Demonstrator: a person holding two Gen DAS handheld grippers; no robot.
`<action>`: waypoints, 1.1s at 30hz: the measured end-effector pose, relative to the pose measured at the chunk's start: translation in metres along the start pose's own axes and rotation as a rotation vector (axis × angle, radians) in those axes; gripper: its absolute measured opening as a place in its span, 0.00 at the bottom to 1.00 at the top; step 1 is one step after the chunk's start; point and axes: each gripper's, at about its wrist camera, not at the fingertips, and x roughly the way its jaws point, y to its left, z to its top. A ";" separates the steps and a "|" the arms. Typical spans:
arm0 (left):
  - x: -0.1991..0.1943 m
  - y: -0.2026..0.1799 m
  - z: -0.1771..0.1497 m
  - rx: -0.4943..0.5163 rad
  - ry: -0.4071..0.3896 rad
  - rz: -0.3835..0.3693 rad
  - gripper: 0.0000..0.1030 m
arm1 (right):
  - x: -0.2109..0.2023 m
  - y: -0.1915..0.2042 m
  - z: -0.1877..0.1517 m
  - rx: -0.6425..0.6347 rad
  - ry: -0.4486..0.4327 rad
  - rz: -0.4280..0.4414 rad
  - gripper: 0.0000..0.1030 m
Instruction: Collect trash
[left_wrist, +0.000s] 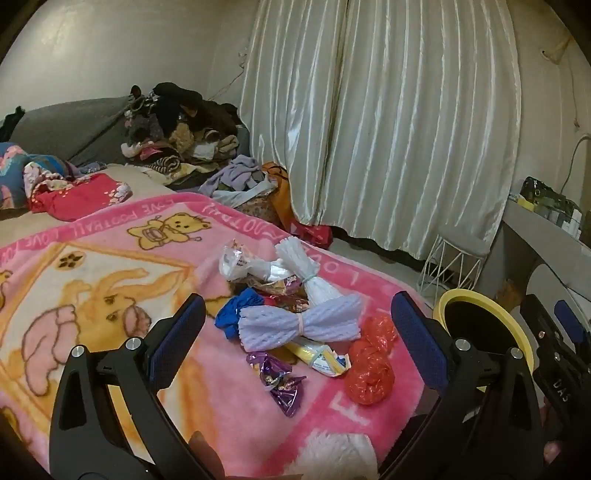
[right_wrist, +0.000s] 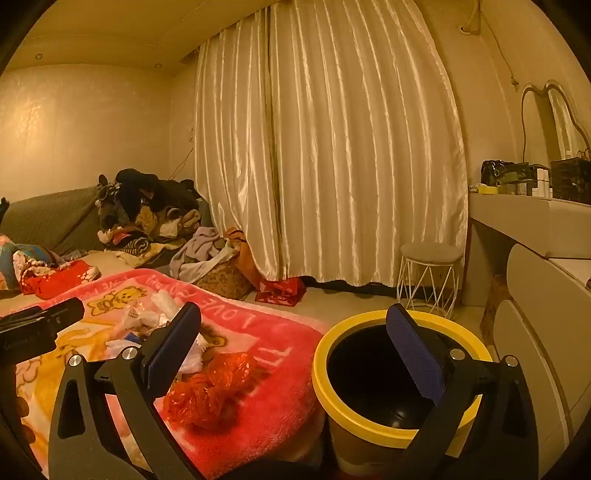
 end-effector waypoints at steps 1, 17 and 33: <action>0.000 0.000 0.000 0.001 -0.002 0.000 0.90 | 0.000 0.000 0.000 -0.002 0.001 -0.001 0.95; -0.002 -0.005 0.002 -0.008 -0.015 -0.015 0.90 | -0.008 0.001 0.009 -0.012 -0.024 -0.002 0.95; -0.012 -0.011 0.007 0.000 -0.024 -0.033 0.90 | -0.010 -0.003 0.009 -0.005 -0.031 -0.007 0.95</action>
